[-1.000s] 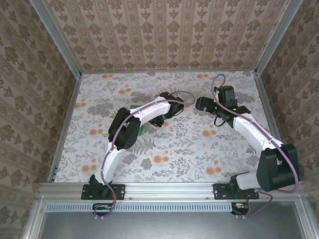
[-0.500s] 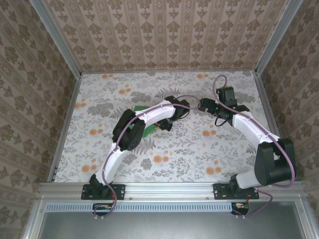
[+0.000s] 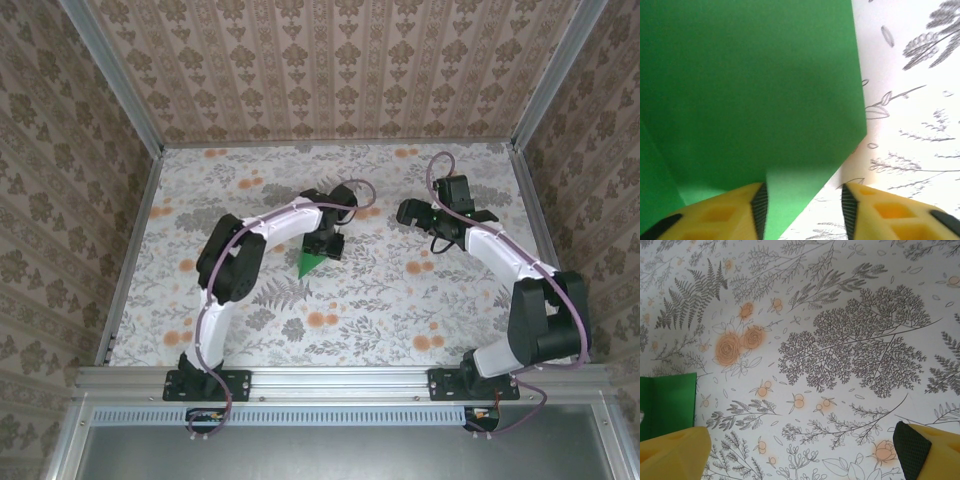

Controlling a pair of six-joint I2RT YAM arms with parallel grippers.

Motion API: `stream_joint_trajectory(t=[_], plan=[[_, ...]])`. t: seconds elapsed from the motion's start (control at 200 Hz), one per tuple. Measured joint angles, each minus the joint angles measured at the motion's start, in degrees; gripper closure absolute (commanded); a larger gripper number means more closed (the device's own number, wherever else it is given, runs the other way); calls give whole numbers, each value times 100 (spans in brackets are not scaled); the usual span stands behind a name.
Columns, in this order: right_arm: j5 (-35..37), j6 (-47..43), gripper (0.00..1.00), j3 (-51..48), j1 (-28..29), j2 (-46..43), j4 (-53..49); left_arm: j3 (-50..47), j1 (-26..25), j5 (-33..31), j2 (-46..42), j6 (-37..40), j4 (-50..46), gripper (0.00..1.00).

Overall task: Fold a paper plane with a square sheet of paper (pick it up from the middle)
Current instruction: Turn over the paper at the center of the table.

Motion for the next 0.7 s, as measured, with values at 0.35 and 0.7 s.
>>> stream_joint_trajectory(t=[0.35, 0.7], plan=[[-214, 15, 5, 7, 0, 146, -2, -365, 46, 1314, -533, -26, 1027, 35], [-833, 98, 25, 28, 149, 153, 184, -1519, 590, 1528, -2640, -146, 2170, 0]])
